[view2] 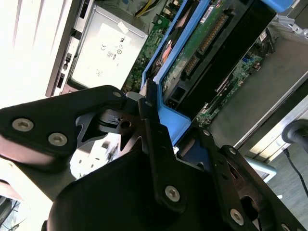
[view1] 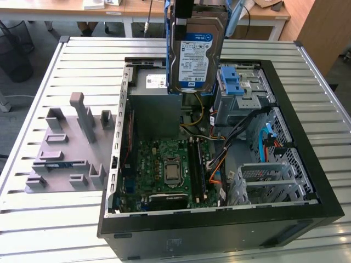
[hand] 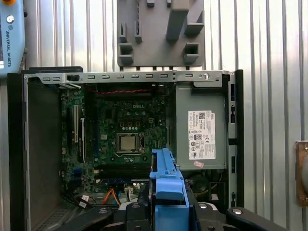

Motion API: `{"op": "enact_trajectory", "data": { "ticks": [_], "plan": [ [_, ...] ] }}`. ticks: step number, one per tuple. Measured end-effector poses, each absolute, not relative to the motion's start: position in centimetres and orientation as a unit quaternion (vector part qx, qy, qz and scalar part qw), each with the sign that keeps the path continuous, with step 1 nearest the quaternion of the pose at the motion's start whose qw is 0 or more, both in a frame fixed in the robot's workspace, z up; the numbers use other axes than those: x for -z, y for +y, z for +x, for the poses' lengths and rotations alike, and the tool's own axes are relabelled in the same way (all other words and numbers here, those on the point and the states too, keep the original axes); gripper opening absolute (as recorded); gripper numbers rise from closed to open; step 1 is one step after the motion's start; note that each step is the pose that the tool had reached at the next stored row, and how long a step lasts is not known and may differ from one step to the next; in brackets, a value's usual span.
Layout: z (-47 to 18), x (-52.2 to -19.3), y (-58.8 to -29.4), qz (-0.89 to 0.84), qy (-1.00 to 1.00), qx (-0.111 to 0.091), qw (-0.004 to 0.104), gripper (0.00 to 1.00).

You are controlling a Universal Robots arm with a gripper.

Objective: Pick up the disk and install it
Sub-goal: 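Insert the disk into the insertion slot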

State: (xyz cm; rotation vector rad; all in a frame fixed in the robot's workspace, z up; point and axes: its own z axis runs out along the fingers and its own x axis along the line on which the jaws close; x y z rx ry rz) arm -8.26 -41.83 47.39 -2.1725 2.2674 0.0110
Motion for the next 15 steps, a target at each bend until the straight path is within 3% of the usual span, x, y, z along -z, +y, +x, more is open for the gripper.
{"op": "enact_trajectory", "data": {
  "ticks": [15],
  "plan": [
    [-8.28,-47.38,-42.78,-0.692,0.722,-0.003,0.000,0.36]
  ]
}}
